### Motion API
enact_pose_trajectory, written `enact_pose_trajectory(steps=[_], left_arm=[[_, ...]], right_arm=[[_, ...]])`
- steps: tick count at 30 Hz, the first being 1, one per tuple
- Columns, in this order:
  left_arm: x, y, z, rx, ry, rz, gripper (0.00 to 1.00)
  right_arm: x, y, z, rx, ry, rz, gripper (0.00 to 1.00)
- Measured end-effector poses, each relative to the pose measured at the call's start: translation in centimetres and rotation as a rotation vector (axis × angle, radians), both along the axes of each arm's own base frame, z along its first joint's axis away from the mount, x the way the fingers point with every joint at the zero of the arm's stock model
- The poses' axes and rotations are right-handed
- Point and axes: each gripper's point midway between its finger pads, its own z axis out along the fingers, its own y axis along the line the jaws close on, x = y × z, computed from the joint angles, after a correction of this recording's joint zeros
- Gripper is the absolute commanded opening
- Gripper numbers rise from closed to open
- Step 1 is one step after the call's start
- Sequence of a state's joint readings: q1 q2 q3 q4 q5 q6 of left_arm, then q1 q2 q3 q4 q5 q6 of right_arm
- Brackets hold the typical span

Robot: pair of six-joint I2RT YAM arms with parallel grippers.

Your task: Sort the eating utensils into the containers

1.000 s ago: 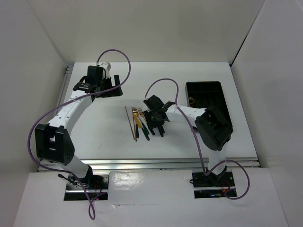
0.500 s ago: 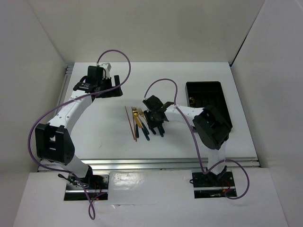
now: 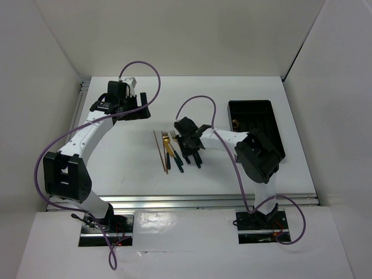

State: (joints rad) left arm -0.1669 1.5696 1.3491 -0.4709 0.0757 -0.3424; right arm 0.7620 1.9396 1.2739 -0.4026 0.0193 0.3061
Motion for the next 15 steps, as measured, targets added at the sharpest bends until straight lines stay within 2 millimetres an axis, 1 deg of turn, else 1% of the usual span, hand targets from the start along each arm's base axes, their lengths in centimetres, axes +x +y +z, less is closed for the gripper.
enact_pose_trajectory(steps=[6, 9, 11, 15], left_arm=[[0.0, 0.0, 0.0, 0.000, 0.000, 0.000, 1.00], [0.0, 0.0, 0.0, 0.000, 0.000, 0.000, 1.00], [0.0, 0.0, 0.0, 0.000, 0.000, 0.000, 1.00], [0.0, 0.0, 0.0, 0.000, 0.000, 0.000, 1.00]], right_arm=[[1.2, -1.2, 0.4, -0.051, -0.036, -0.044, 0.07], [2.1, -2.1, 1.2, -0.044, -0.047, -0.067, 0.07], [3.0, -3.1, 2.6, -0.032, -0.070, -0.094, 0.07], [5.7, -6.2, 7.0, -0.004, -0.166, -0.173, 0.08]])
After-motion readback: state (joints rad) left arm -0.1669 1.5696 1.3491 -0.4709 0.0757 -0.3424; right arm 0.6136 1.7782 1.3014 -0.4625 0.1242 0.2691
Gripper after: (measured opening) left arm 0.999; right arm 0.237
